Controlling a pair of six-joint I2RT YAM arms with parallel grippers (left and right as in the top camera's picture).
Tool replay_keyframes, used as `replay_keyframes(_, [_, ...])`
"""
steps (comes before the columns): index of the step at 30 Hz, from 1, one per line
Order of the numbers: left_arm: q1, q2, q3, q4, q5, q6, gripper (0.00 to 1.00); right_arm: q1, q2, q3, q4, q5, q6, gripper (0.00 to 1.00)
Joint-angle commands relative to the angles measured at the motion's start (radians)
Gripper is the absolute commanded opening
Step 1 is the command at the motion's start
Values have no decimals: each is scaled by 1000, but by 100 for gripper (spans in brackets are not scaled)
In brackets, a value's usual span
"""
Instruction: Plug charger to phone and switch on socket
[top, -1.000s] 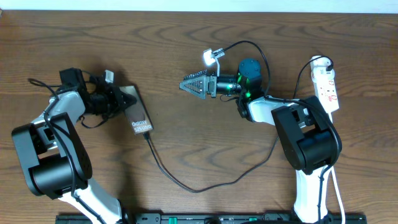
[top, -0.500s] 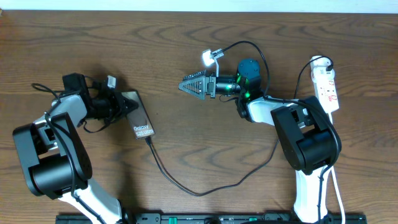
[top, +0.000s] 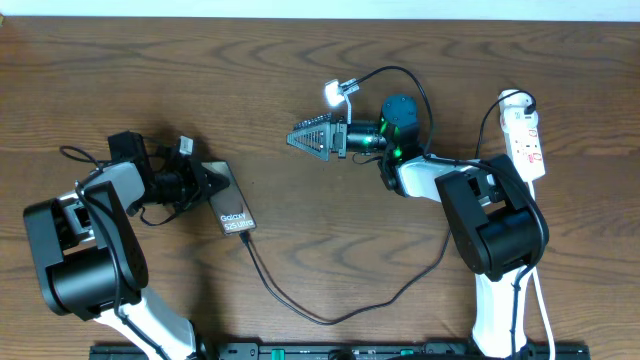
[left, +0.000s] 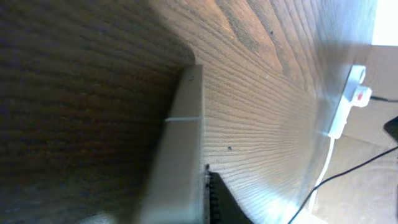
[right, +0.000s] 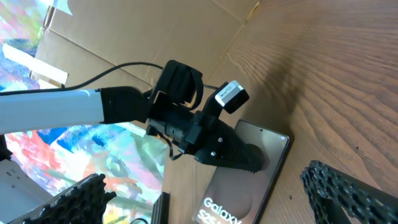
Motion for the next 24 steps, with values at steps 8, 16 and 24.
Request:
replay_keyframes(8, [1,-2,-10,-3,-12,16,29,12,-8,13,-1,-7,-19,99])
replay_keyframes(16, [1,-2,-10,-18,-53,10,39,14,-8,13,-1,-7,-19,99])
replay_keyframes(24, [2,-2,-10,-95,-215,-11,45,15,-8,13,-1,-6,-20,99])
